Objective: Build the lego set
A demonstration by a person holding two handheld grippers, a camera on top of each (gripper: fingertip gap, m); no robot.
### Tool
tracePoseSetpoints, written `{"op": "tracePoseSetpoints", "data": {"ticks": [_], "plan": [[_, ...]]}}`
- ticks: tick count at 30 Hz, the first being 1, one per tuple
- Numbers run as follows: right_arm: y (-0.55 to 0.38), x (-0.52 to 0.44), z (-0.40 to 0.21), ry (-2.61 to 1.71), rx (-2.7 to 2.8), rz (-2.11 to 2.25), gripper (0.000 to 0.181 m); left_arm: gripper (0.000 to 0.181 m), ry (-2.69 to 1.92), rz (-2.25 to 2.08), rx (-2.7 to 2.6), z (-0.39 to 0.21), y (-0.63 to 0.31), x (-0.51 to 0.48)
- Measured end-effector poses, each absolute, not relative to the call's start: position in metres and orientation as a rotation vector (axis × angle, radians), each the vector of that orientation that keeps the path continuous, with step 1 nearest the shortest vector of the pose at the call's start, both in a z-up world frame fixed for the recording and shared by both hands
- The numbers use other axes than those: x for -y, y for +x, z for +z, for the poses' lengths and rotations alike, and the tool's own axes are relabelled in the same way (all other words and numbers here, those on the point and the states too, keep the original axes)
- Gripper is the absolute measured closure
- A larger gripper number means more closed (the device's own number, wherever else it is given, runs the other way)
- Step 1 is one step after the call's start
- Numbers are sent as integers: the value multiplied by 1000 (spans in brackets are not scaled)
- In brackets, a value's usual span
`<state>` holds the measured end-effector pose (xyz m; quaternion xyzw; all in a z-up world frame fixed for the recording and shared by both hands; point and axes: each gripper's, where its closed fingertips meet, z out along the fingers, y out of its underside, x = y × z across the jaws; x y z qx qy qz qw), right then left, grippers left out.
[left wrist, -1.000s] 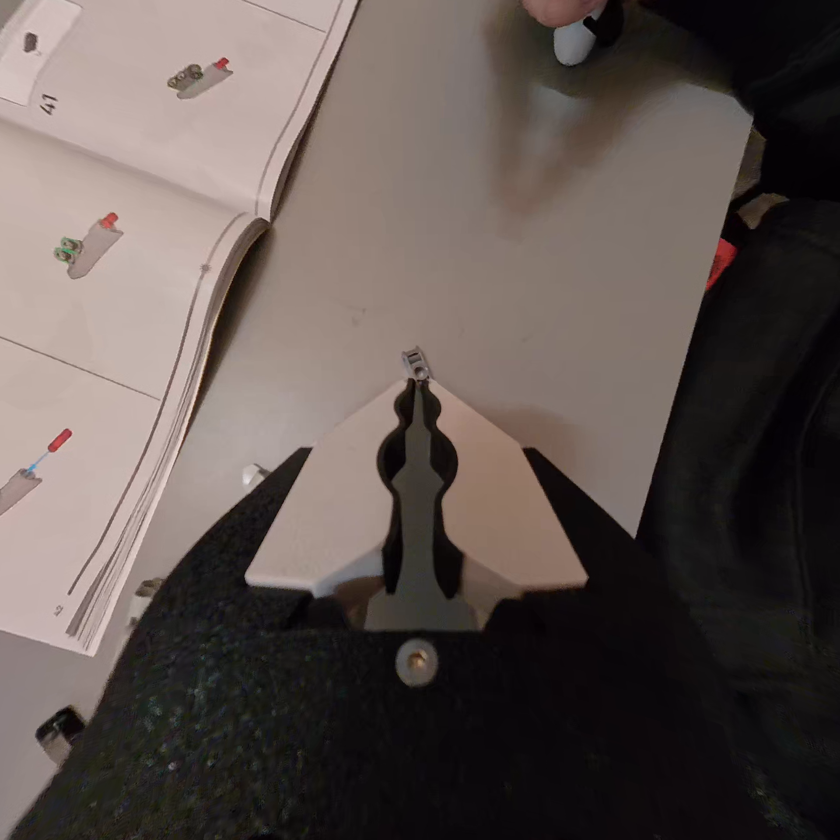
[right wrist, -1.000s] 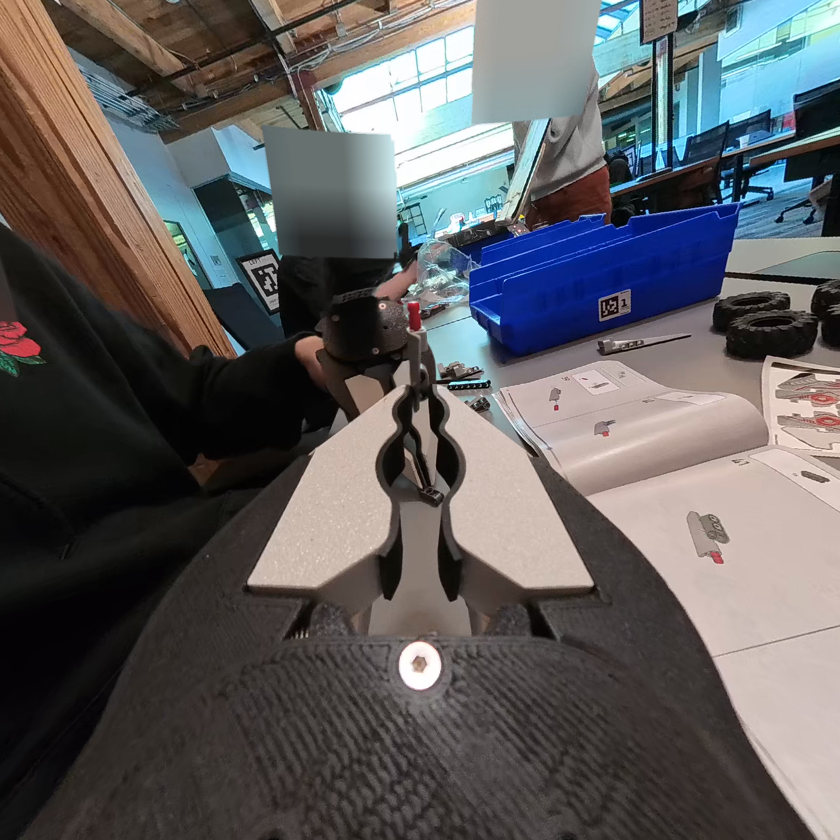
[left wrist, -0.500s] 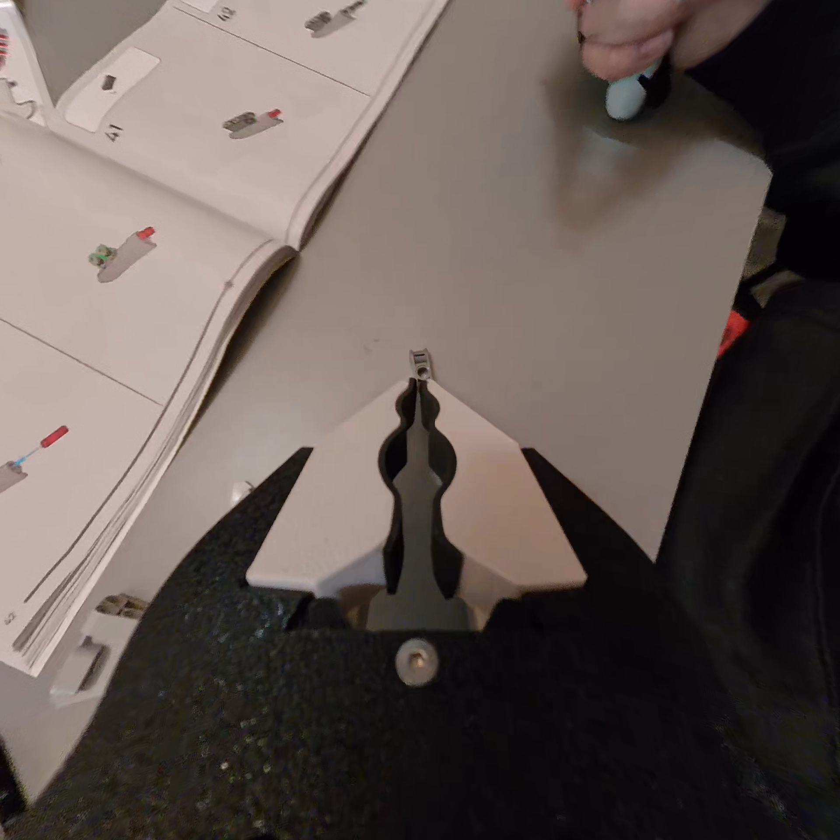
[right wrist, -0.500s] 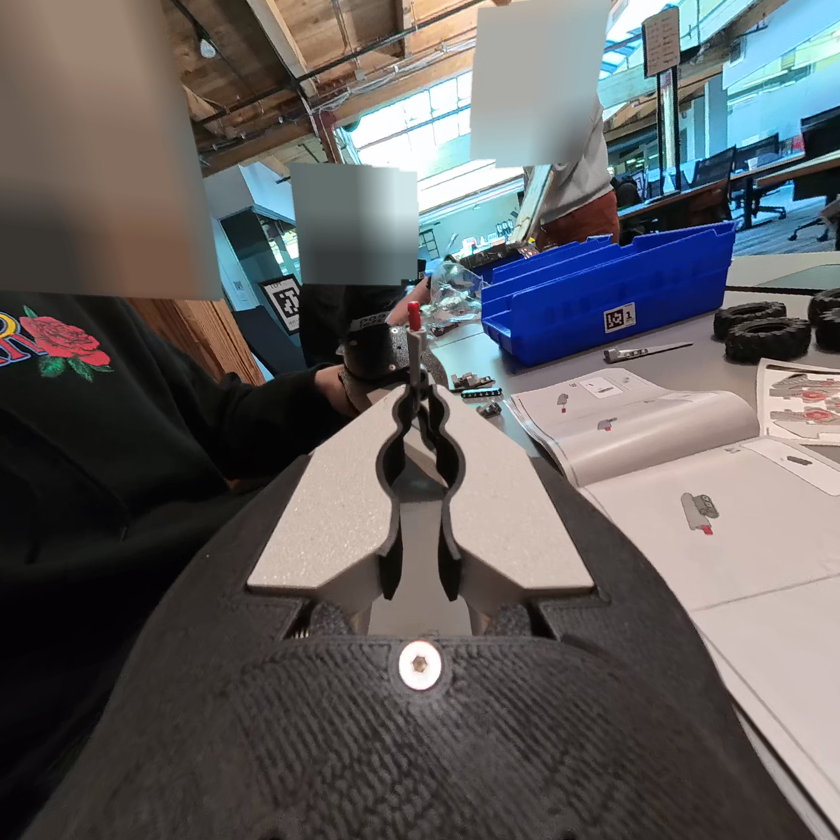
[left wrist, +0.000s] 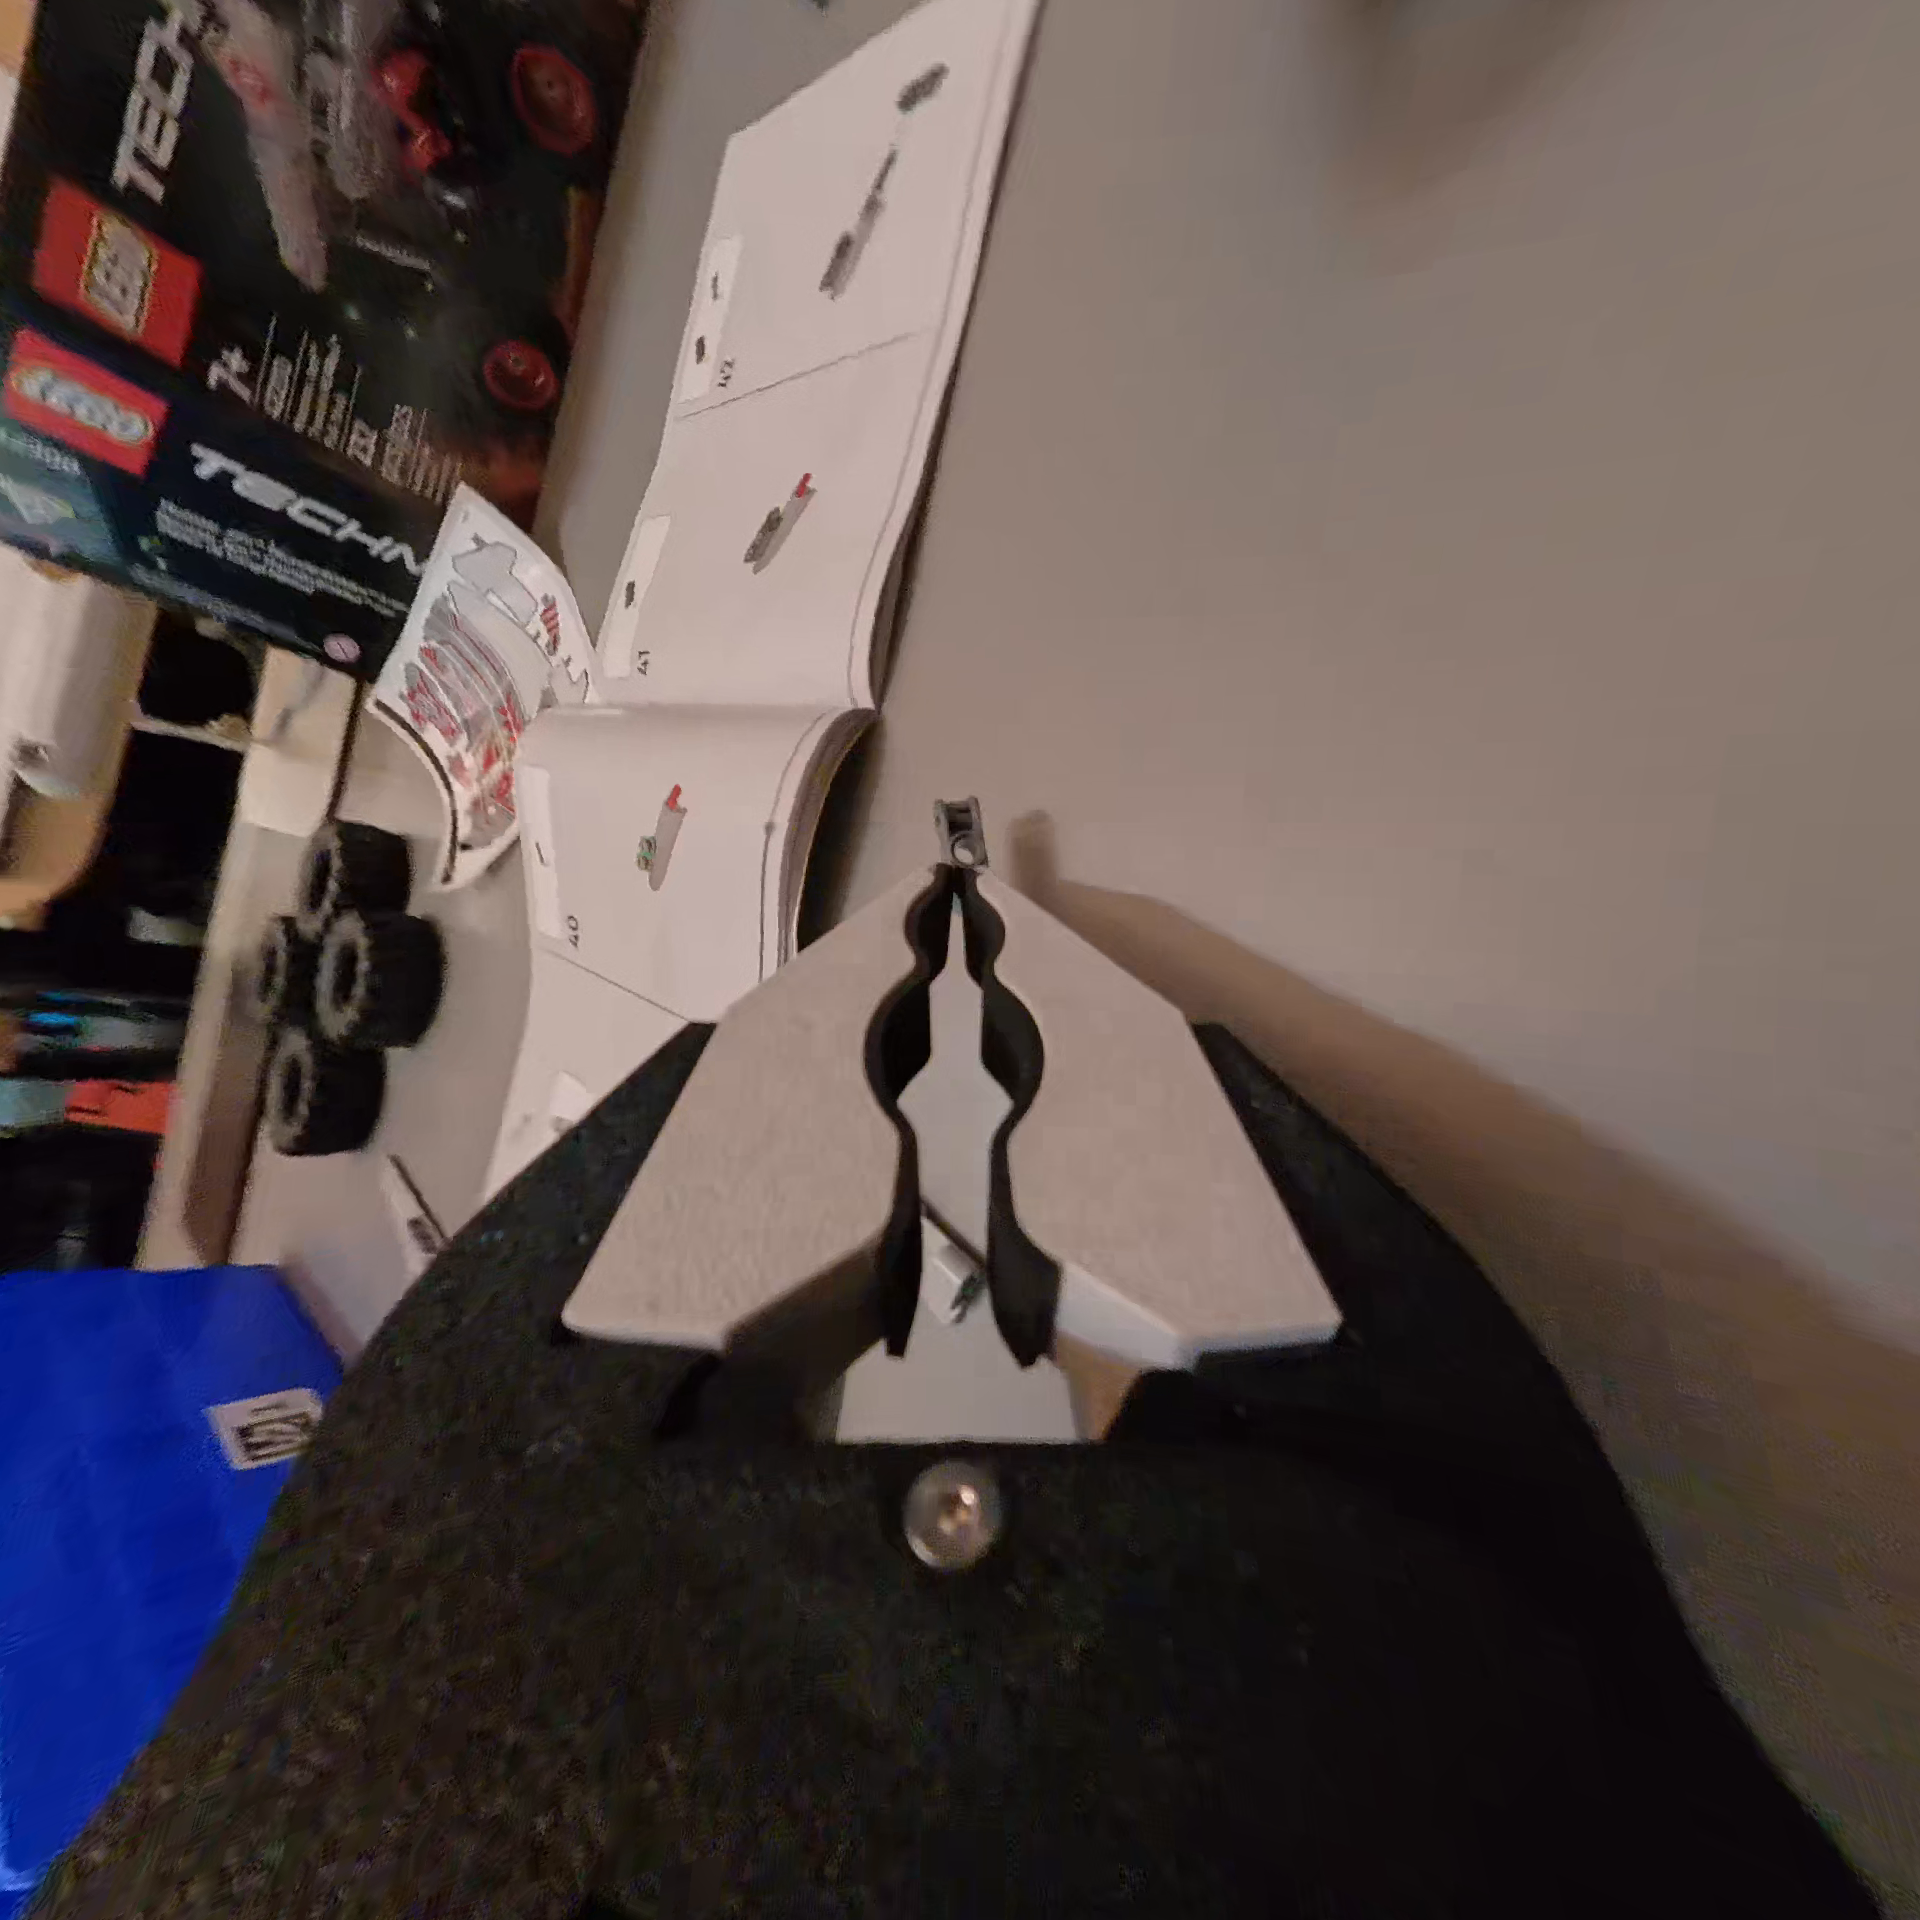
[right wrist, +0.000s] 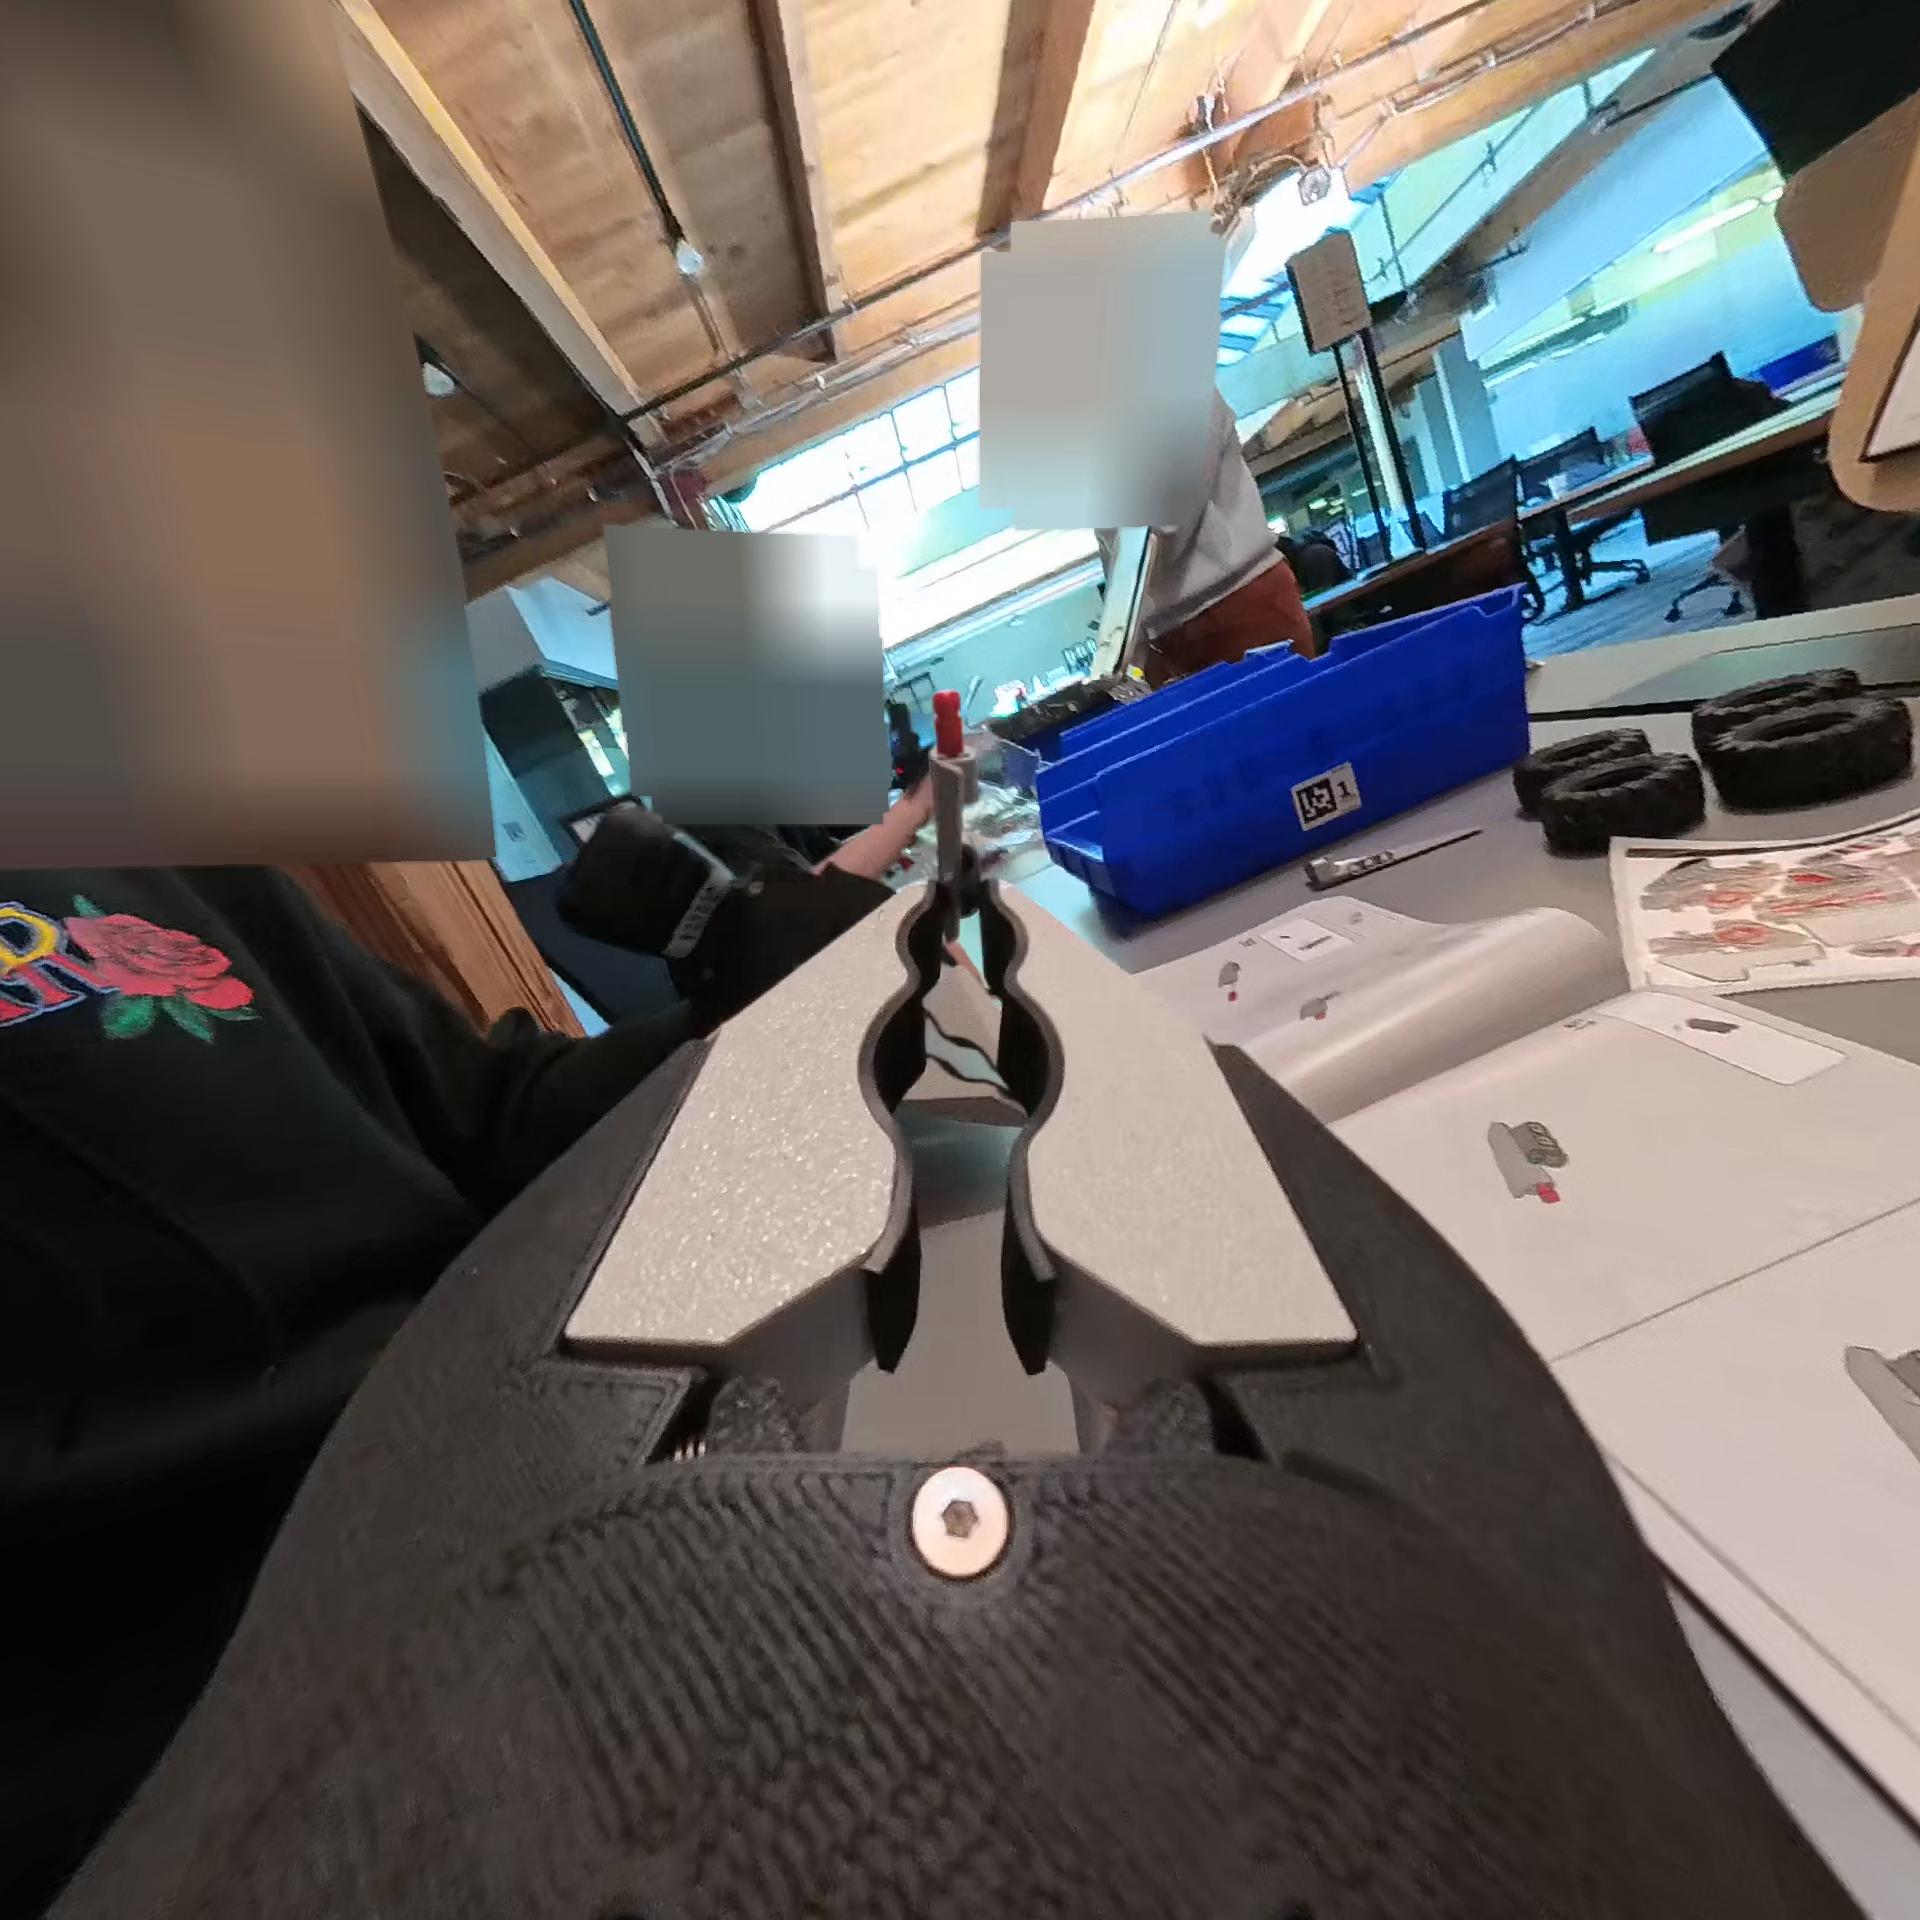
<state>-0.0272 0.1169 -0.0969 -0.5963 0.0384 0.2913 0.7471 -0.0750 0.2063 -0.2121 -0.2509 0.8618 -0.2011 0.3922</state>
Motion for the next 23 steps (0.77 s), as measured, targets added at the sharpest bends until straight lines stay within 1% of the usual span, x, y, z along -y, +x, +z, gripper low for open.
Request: {"op": "tracePoseSetpoints", "data": {"ticks": [6, 10, 12, 14, 19, 21, 23], "plan": [[-23, -144, -111, -1463, -53, 464, 176, 181, -407, -244, -2197, -224, -77, -208], [-20, -148, -106, -1421, -40, 490, 176, 181, -330, -202, -2217, -225, -80, -201], [-19, -145, -103, -1390, -42, 525, 176, 176, -340, -224, -2246, -226, -82, -198], [-20, -142, -100, -1363, -39, 534, 176, 170, -397, -291, -2270, -222, -83, -197], [-34, -130, -96, -1329, 33, 653, 176, 169, -738, -642, -2395, -208, -78, -195], [-34, -126, -93, -1296, 42, 684, 176, 172, -904, -743, -2472, -208, -74, -203], [-31, -122, -90, -1261, 33, 711, 176, 179, -1014, -836, -2532, -208, -69, -210]]}}
